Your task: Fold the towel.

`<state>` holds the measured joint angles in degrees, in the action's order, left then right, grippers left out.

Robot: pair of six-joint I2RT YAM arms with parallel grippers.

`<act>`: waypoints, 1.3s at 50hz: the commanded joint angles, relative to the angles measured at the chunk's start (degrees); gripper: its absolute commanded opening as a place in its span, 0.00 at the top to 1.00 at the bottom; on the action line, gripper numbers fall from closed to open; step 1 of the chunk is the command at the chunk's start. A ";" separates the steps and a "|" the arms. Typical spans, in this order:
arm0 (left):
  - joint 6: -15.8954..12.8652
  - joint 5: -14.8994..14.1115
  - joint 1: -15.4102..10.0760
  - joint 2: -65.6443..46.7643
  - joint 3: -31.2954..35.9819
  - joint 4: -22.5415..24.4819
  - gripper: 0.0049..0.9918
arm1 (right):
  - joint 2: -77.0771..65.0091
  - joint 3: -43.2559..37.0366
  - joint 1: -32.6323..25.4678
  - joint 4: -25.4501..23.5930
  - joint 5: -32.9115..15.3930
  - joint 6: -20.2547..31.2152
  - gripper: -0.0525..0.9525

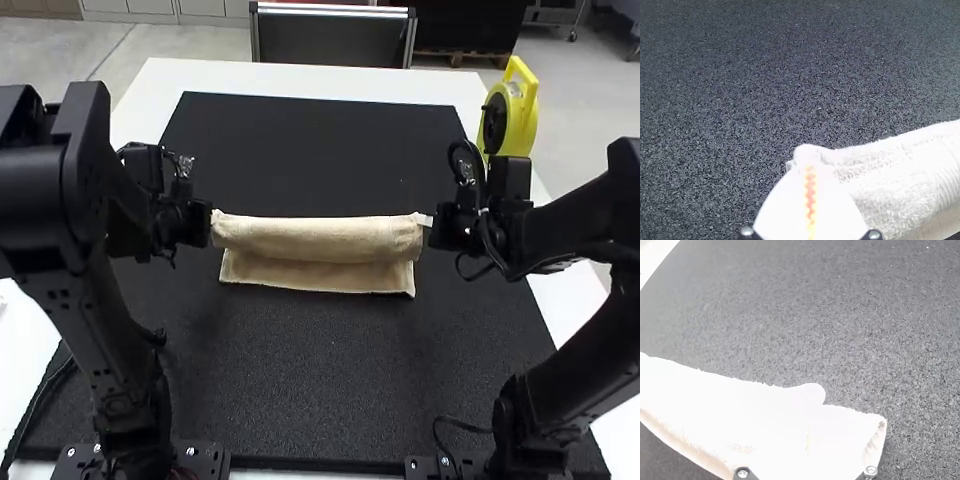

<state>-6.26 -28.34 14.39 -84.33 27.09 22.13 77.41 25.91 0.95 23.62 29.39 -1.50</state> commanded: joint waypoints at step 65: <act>-3.14 3.11 0.64 2.95 -5.65 2.30 0.78 | -2.00 -3.76 -5.78 -2.52 -0.21 1.85 0.77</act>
<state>-8.40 -27.14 14.41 -82.52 22.50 23.90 77.01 22.17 -3.27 20.67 30.22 -0.27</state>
